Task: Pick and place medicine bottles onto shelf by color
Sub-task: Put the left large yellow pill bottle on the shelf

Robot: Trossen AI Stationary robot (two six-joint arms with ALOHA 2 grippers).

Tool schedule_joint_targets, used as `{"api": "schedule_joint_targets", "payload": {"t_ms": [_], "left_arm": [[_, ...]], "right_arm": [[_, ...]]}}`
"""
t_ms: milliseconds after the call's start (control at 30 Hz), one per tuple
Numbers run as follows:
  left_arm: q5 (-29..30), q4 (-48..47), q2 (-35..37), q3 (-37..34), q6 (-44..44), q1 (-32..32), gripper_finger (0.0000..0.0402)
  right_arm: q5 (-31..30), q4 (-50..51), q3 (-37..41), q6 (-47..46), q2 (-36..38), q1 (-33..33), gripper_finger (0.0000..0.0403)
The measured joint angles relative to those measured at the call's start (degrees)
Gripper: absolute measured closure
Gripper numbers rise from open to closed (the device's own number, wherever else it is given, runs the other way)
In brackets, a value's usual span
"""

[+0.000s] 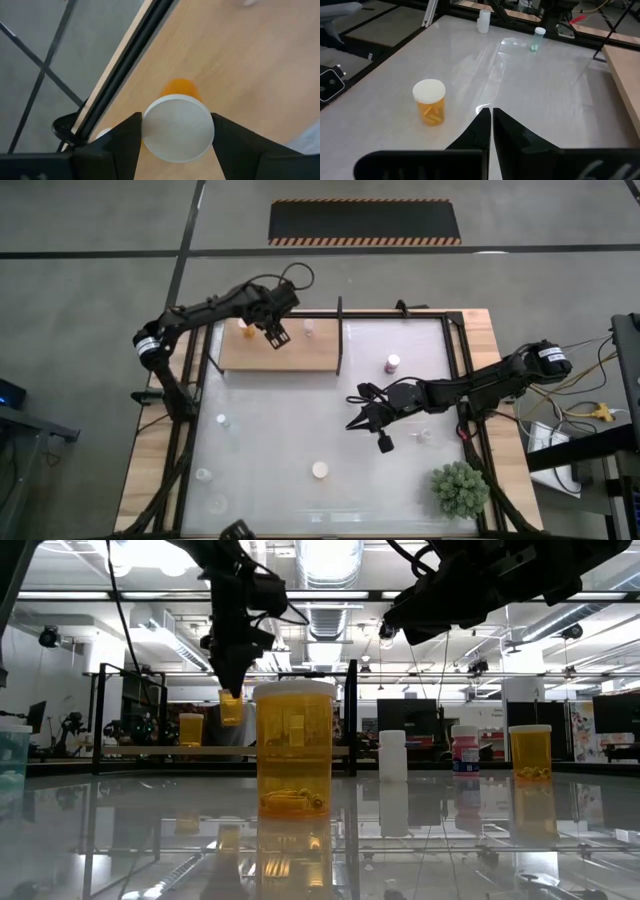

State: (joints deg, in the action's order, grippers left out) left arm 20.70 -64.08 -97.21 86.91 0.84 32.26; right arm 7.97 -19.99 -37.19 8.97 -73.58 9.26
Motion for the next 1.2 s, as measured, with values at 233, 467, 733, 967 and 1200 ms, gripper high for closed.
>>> {"api": "schedule_joint_targets", "payload": {"t_ms": [233, 467, 733, 967, 1200], "left_arm": [[-1.2, 4.9, 0.0, -3.9, -1.3, 0.6, 0.0201], [-1.2, 7.6, 0.0, -6.0, -1.3, 1.3, 0.0201], [-0.6, 10.3, -0.1, -7.7, -1.6, 2.0, 0.0201], [-0.4, 10.2, -0.1, -7.7, -1.7, 2.6, 0.0201], [-0.4, 11.0, -0.1, -7.7, -1.6, 2.7, 0.0199]], "right_arm": [[0.0, 0.0, 0.0, 0.0, 0.0, 0.0, 0.0394], [0.0, 0.0, 0.0, 0.0, 0.0, 0.0, 0.0394], [0.0, 0.1, 0.0, 0.0, 0.0, 0.0, 0.0394], [0.0, 0.2, 0.0, 0.0, 0.0, 0.0, 0.0394], [0.0, 0.5, 0.0, 0.0, 0.0, 0.0, 0.0394]]}}
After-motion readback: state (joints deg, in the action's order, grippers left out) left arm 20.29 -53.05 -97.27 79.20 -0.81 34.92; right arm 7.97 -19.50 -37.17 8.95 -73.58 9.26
